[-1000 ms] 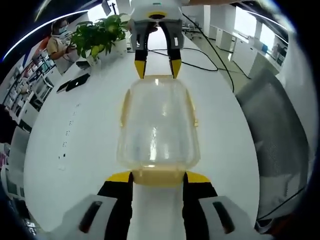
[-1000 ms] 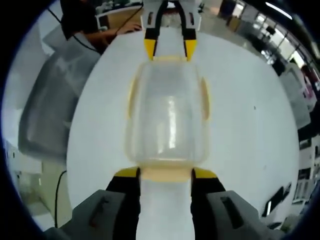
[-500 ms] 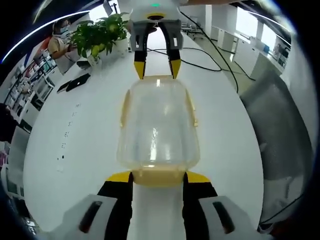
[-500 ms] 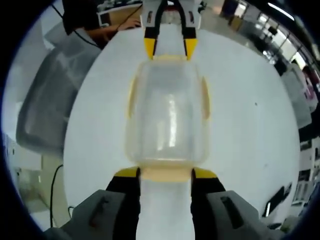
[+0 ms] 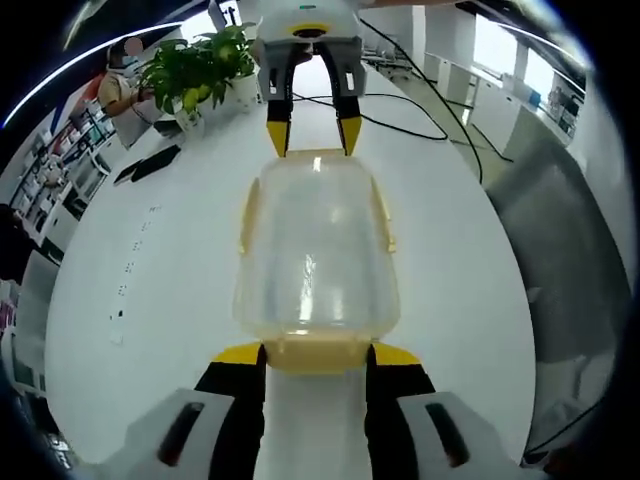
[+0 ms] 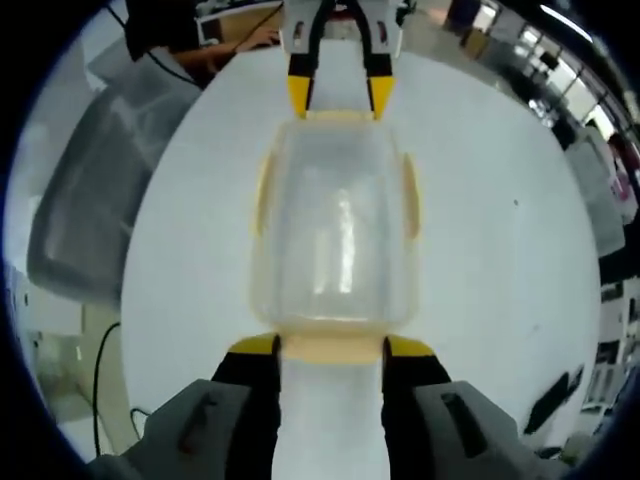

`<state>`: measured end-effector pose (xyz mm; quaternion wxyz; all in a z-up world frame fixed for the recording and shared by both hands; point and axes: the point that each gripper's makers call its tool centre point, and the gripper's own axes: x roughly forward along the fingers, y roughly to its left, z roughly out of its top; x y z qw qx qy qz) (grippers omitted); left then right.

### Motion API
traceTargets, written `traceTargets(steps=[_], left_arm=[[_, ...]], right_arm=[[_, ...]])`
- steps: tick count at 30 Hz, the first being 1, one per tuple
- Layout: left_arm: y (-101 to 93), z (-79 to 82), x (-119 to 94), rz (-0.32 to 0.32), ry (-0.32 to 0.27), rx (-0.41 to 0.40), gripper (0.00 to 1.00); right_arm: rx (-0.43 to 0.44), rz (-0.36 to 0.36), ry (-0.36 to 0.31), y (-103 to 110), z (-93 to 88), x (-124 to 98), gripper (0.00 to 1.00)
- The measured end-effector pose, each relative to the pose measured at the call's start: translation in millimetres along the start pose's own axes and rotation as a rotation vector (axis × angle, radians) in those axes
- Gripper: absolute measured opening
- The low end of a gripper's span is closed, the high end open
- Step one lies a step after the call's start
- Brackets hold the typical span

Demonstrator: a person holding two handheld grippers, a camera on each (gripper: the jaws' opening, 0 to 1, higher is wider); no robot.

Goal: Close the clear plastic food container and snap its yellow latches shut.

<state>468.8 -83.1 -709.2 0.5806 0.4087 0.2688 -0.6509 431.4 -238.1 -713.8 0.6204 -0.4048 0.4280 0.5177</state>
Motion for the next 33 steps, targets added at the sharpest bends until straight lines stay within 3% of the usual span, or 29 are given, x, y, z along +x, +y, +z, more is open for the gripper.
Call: traceTargets(steps=[33], left_arm=[[-3.2,0.8,4.0,-0.005,-0.023,-0.004,0.33]], right_arm=[[0.002,0.013,0.003,-1.2,-3.0,0.4,0.35]])
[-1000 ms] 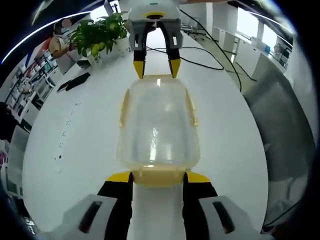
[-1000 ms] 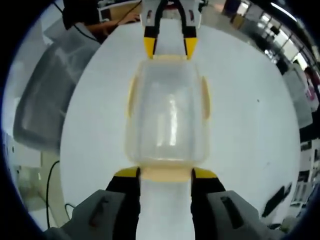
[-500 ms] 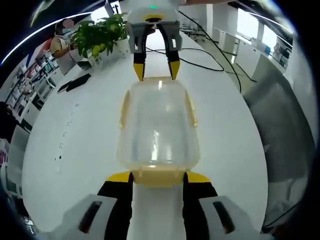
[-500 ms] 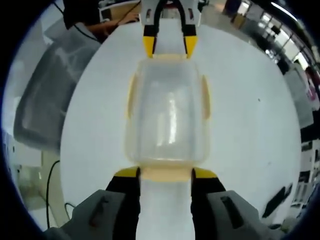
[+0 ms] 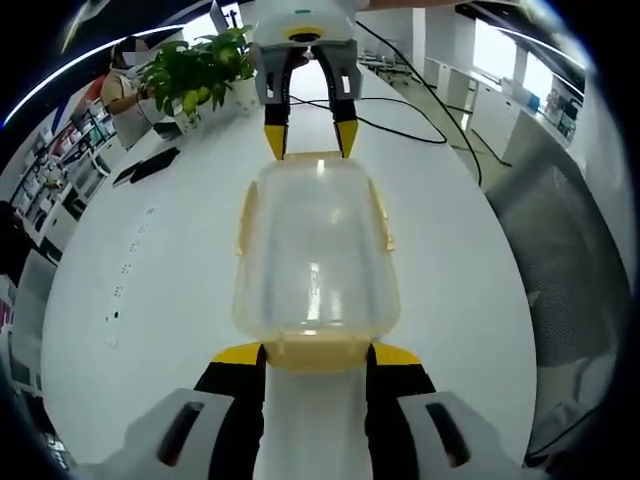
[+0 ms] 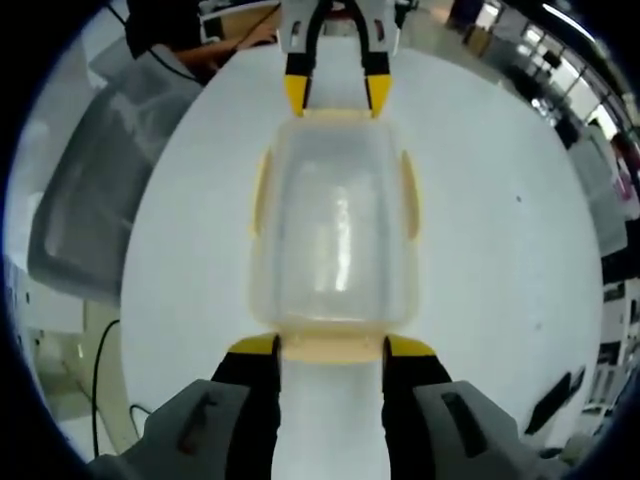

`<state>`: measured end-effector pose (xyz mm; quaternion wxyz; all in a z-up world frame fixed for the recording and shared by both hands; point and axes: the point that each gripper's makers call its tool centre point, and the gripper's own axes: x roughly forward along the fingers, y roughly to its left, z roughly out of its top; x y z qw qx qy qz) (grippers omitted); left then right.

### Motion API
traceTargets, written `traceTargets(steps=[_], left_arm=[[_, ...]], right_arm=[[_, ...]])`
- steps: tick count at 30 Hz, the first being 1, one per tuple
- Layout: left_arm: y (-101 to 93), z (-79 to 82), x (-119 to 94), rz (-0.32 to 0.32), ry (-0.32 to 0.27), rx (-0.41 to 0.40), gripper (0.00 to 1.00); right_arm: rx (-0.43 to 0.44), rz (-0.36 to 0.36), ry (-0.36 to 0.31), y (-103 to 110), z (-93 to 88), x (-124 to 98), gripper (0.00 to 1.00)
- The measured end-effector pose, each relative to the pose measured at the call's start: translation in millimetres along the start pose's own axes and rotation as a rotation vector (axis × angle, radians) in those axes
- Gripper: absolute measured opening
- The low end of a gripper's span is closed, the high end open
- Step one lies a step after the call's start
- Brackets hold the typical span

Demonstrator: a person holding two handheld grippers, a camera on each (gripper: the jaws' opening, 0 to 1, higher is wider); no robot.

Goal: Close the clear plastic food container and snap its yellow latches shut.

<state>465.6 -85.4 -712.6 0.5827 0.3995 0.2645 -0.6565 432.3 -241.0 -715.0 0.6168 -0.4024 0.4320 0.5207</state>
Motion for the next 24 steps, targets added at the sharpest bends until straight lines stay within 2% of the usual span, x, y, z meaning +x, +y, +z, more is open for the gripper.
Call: traceTargets(steps=[14,24], left_arm=[[-0.2,-0.6,7.0,0.003,0.002,0.018,0.33],[3.2,-2.6,5.3,0.01,0.002,0.026,0.33]], right_arm=[[0.023,0.004,-0.011,0.6,-3.2,2.2,0.36],[0.003,0.005,-0.002,-2.0,-1.9,0.8,0.36]])
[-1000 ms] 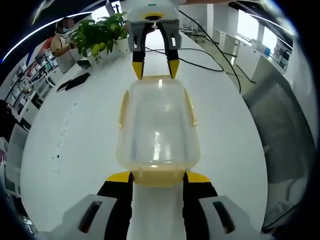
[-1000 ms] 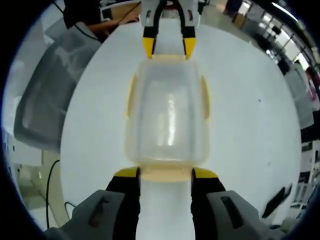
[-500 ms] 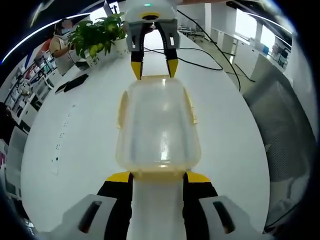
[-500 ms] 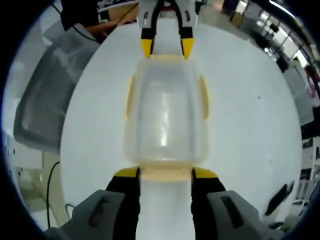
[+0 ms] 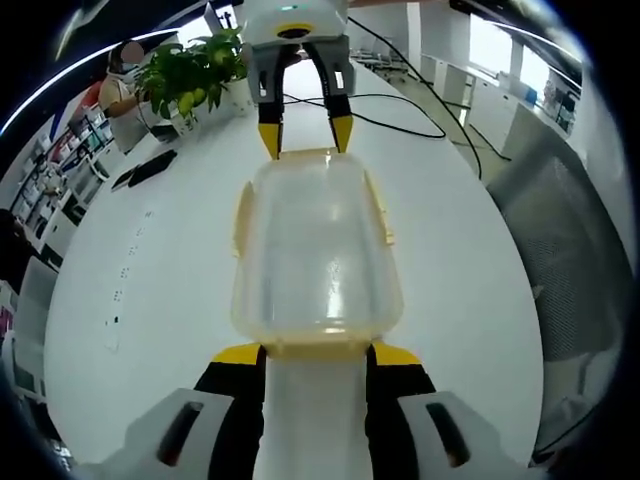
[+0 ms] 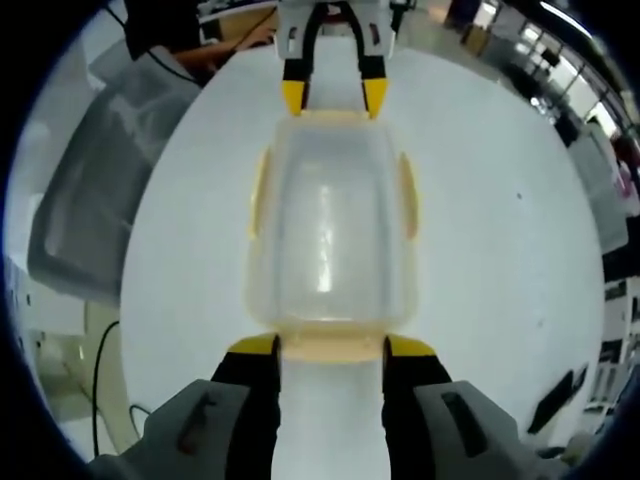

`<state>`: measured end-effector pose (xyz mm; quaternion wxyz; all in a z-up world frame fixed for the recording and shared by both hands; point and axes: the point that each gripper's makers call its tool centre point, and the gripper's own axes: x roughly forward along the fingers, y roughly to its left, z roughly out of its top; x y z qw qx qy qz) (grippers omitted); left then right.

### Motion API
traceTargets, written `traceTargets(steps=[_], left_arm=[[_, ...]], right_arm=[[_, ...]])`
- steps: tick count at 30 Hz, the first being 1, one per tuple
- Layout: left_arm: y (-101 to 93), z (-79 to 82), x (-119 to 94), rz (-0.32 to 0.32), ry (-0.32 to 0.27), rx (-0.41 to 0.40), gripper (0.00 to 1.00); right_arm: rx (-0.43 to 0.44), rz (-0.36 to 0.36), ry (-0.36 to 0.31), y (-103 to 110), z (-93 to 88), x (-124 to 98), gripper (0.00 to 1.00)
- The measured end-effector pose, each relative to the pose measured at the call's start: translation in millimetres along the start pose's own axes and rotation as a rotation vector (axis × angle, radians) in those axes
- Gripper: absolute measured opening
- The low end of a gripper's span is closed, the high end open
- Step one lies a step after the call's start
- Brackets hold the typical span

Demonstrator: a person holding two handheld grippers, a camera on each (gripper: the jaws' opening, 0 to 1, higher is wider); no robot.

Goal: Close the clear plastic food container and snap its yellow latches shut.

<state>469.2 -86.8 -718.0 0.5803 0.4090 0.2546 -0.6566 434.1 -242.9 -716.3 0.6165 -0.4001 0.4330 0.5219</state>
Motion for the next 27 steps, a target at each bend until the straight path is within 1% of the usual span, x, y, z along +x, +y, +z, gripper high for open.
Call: traceTargets(steps=[11,17,27], left_arm=[[-2.4,2.6,-3.7,-0.009,0.001,-0.005,0.33],[-4.5,4.4,-1.5,-0.01,-0.003,-0.003,0.33],[-5.5,2.5,1.2,-0.013,0.0,-0.009,0.33]], right_arm=[[-0.005,0.006,0.001,-1.3,0.4,-1.2,0.36],[-0.003,0.011,0.005,-0.1,-3.4,1.2,0.36],[0.001,0.016,0.0,1.3,-3.5,3.1,0.36]])
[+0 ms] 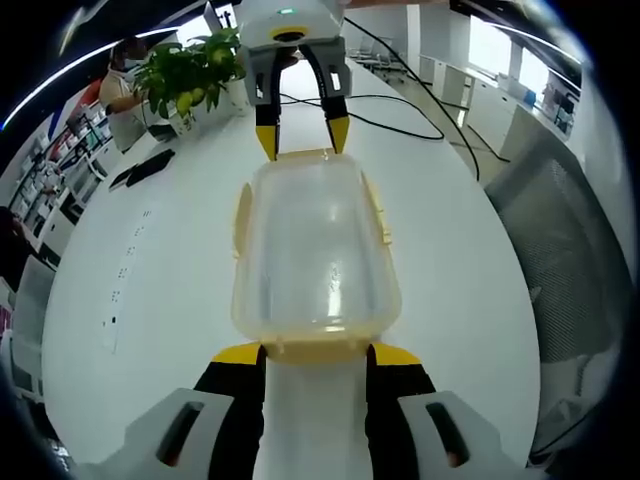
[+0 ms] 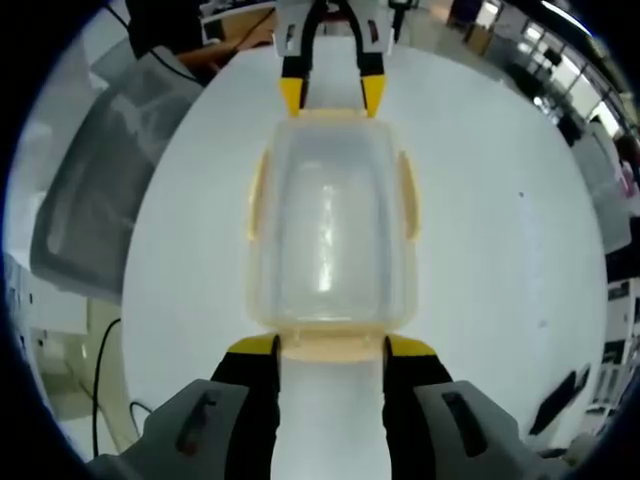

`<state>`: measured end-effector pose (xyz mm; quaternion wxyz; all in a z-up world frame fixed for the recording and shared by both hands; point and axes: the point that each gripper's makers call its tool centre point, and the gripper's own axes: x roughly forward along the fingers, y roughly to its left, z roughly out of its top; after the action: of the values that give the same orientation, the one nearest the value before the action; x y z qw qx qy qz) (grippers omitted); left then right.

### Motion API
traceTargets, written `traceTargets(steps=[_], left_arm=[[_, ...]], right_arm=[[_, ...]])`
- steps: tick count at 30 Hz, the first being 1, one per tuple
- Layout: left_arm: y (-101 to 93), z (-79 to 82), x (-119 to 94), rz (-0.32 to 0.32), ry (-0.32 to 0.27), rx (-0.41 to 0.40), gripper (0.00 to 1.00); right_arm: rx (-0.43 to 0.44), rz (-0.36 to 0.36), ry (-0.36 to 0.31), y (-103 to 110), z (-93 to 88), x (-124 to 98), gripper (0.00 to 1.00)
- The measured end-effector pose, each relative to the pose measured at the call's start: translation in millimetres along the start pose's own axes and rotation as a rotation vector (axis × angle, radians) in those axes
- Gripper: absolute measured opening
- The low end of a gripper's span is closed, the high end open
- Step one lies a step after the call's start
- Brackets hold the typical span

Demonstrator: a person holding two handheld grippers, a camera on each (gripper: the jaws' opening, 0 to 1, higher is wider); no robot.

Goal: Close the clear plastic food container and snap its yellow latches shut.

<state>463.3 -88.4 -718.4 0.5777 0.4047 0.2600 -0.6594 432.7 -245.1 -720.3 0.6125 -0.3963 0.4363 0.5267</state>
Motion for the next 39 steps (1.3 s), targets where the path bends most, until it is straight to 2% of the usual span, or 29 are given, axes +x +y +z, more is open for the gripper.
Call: traceTargets(steps=[27,30,39], left_arm=[[3.6,-1.9,-4.5,0.027,-0.011,-0.01,0.34],[2.2,-2.7,-5.2,0.024,-0.01,-0.01,0.35],[4.2,-7.1,-14.2,0.044,0.005,-0.043,0.38]], right_arm=[[0.041,0.01,0.001,3.0,-0.8,2.6,0.4],[0.045,0.005,0.007,3.2,-2.2,3.0,0.44],[0.089,-0.034,-0.018,-0.5,0.0,-6.6,0.41]])
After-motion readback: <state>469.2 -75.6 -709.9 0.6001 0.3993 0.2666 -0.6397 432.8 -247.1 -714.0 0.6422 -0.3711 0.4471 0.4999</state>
